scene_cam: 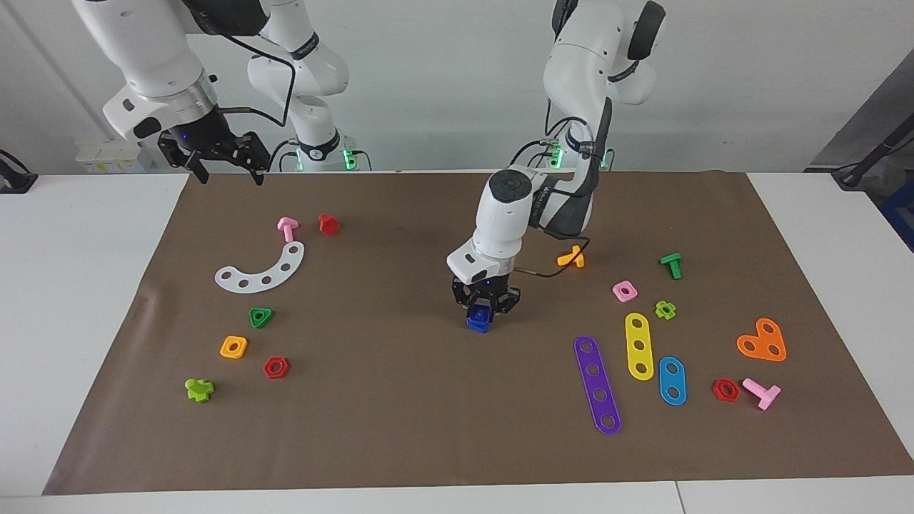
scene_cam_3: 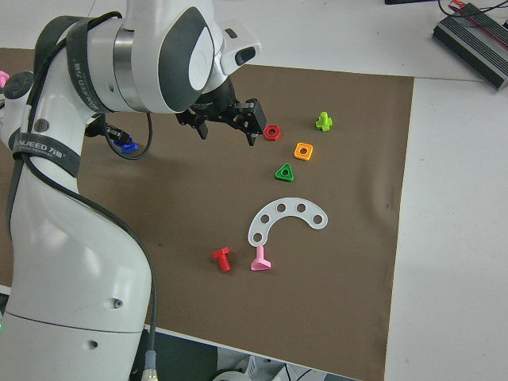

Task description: Unscrew and place screws in storage area

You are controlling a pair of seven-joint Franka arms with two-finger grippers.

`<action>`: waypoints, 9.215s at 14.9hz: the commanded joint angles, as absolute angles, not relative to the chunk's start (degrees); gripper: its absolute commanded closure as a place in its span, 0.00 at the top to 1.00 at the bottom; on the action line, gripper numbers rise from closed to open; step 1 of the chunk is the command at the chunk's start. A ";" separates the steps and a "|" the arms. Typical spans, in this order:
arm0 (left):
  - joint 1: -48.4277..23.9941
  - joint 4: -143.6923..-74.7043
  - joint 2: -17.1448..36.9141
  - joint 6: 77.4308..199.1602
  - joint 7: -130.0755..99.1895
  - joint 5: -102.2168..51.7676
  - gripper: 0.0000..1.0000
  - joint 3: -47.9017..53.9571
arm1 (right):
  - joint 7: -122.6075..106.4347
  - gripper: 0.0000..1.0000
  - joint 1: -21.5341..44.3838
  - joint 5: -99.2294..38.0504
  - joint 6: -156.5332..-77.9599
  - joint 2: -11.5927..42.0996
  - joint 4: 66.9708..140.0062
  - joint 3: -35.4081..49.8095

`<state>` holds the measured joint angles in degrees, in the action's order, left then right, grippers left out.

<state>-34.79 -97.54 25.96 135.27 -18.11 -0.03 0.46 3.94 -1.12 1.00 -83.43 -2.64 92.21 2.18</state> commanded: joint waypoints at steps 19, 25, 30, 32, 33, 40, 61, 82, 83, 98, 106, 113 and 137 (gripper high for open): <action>-15.56 -125.24 6.94 144.84 -12.39 -0.62 0.21 -1.23 | 10.53 1.00 7.28 -0.97 -89.47 2.88 87.38 3.25; -13.89 -126.73 9.84 148.60 -8.79 -0.62 0.26 -1.14 | 27.41 1.00 22.13 1.84 -95.16 21.34 72.96 3.52; -14.68 -127.09 12.57 152.75 -9.32 -0.62 0.37 -1.14 | 34.35 1.00 28.29 4.12 -107.46 28.29 73.48 3.60; -14.68 -126.74 12.57 152.32 -8.79 -0.62 0.95 -1.14 | 34.54 1.00 28.65 5.61 -110.73 31.62 73.65 3.69; -14.76 -126.48 12.31 151.71 -8.79 -0.62 1.00 -1.14 | 34.54 1.00 29.78 6.93 -111.79 34.25 73.30 3.69; -12.14 -123.15 2.38 134.16 -2.13 -0.53 1.00 -1.41 | 37.79 1.00 32.25 9.58 -121.97 37.97 76.19 3.69; 0.09 -83.67 0.62 86.84 11.16 0.00 1.00 -1.23 | 39.64 0.65 32.87 11.16 -129.73 37.44 83.14 3.60; -0.35 -90.88 -3.08 87.54 6.07 0.00 1.00 -1.32 | 40.34 0.00 33.40 10.47 -125.51 37.00 81.48 3.69; -0.44 -90.97 -3.16 87.71 5.46 -0.09 1.00 -1.23 | 42.26 0.00 33.05 10.46 -125.51 35.78 81.47 3.60; 0.44 -90.97 -3.25 87.10 5.54 -0.09 1.00 -1.32 | 9.16 0.00 3.97 2.55 -128.45 7.40 112.18 3.60; 0.44 -90.97 -3.25 87.10 5.54 -0.09 1.00 -1.32 | 4.14 0.00 0.44 -0.44 -150.21 6.15 129.90 3.60; 0.44 -90.97 -3.25 87.10 5.54 -0.09 1.00 -1.32 | 2.64 0.00 -0.62 -0.44 -151.52 6.59 131.48 3.60; 0.44 -90.97 -3.25 87.10 5.54 -0.09 1.00 -1.32 | 6.68 1.00 -3.16 0.35 -90.66 2.02 86.96 3.08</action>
<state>-0.23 -89.11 -1.48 87.33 6.10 0.02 -1.70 6.56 -2.36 1.07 -97.83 1.90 92.59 2.53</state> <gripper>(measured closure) 0.000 0.000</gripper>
